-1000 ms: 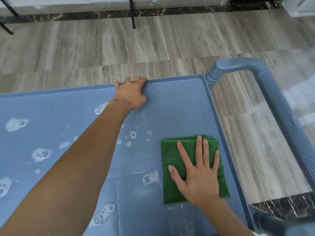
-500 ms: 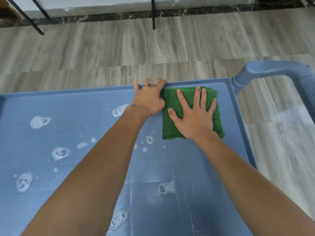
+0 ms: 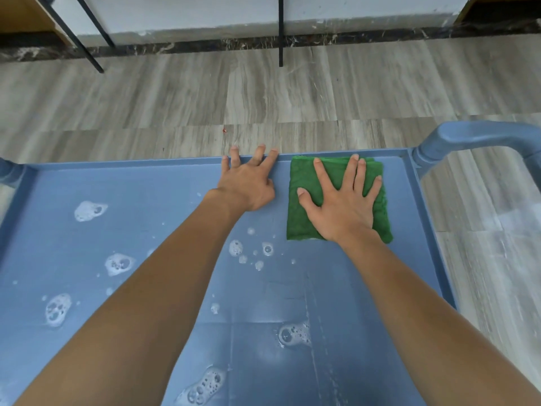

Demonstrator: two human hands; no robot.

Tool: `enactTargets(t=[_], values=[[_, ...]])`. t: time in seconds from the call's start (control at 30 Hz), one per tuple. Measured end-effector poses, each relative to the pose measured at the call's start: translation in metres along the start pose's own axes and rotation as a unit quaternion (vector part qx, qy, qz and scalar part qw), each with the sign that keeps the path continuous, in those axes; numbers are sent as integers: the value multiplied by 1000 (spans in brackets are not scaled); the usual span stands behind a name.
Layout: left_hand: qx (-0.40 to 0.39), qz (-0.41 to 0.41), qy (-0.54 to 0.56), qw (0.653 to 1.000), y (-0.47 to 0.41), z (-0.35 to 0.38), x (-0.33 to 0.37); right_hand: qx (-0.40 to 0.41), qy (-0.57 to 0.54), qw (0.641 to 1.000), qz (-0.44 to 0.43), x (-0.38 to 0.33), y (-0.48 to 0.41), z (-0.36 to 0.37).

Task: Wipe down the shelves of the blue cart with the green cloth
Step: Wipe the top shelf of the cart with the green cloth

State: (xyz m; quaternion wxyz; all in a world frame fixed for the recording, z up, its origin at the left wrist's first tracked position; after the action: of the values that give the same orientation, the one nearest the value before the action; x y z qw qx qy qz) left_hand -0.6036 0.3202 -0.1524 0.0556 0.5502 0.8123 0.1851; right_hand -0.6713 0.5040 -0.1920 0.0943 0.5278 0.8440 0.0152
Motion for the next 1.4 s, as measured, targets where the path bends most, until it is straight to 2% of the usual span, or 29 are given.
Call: enactTargets(t=[0.27, 0.57, 0.83, 0.97, 1.07, 1.4], values=[[-22, 20, 28, 999, -1, 4, -7, -13, 14, 999, -31, 3, 46, 2], [-24, 27, 25, 999, -9, 8, -11, 6, 2, 999, -42, 18, 203, 9], [-21, 33, -15, 999, -8, 5, -15, 39, 59, 997, -7, 21, 312, 32], [-35, 51, -9, 998, -14, -4, -27, 38, 61, 997, 11, 20, 316, 37], [-49, 16, 5, 999, -19, -7, -50, 48, 53, 997, 19, 18, 309, 37], [-8, 21, 41, 999, -24, 0, -51, 48, 15, 998, -22, -12, 242, 24]])
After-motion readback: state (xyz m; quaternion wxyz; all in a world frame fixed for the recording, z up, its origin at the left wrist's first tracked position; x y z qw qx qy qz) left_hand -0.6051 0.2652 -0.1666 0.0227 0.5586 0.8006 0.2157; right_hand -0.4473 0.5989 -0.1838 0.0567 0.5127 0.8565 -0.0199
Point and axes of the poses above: each hand's wrist, its own y-axis away from the middle knuckle, its own z-axis out of the palm, x = y × z, the point moved 6 cm from there along -y, towards the middle knuckle
